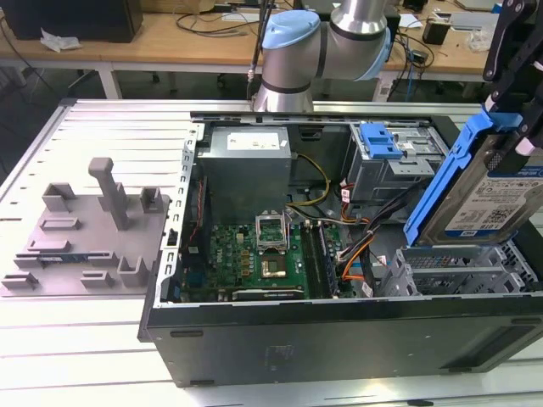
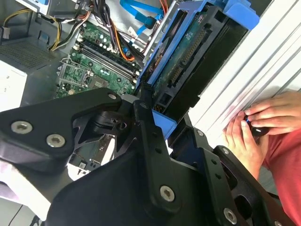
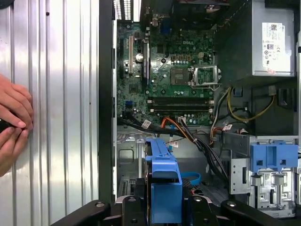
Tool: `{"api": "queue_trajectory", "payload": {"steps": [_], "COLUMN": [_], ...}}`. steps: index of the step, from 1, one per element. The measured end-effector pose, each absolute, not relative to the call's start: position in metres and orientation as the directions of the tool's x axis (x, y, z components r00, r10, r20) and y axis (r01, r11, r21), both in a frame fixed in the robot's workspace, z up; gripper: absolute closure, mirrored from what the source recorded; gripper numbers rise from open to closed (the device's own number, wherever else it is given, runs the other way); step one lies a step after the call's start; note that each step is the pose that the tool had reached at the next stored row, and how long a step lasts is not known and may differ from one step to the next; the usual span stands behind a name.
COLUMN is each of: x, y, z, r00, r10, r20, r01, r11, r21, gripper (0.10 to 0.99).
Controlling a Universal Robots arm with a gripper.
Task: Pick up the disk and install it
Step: 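Insert the disk into the insertion slot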
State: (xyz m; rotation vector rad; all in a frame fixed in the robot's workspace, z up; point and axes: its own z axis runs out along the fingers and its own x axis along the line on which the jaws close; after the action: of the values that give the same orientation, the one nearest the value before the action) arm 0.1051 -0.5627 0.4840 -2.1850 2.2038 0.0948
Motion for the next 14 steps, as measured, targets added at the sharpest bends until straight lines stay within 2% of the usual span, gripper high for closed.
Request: {"api": "queue_trajectory", "payload": {"steps": [14], "x": [0.1090], "y": [-0.5613], "z": [0.4750], "r00": [-0.037], "r10": [-0.997], "r20": [-0.071], "r01": [-0.999], "r11": [0.037], "r21": [0.009], "gripper": [0.722]}}
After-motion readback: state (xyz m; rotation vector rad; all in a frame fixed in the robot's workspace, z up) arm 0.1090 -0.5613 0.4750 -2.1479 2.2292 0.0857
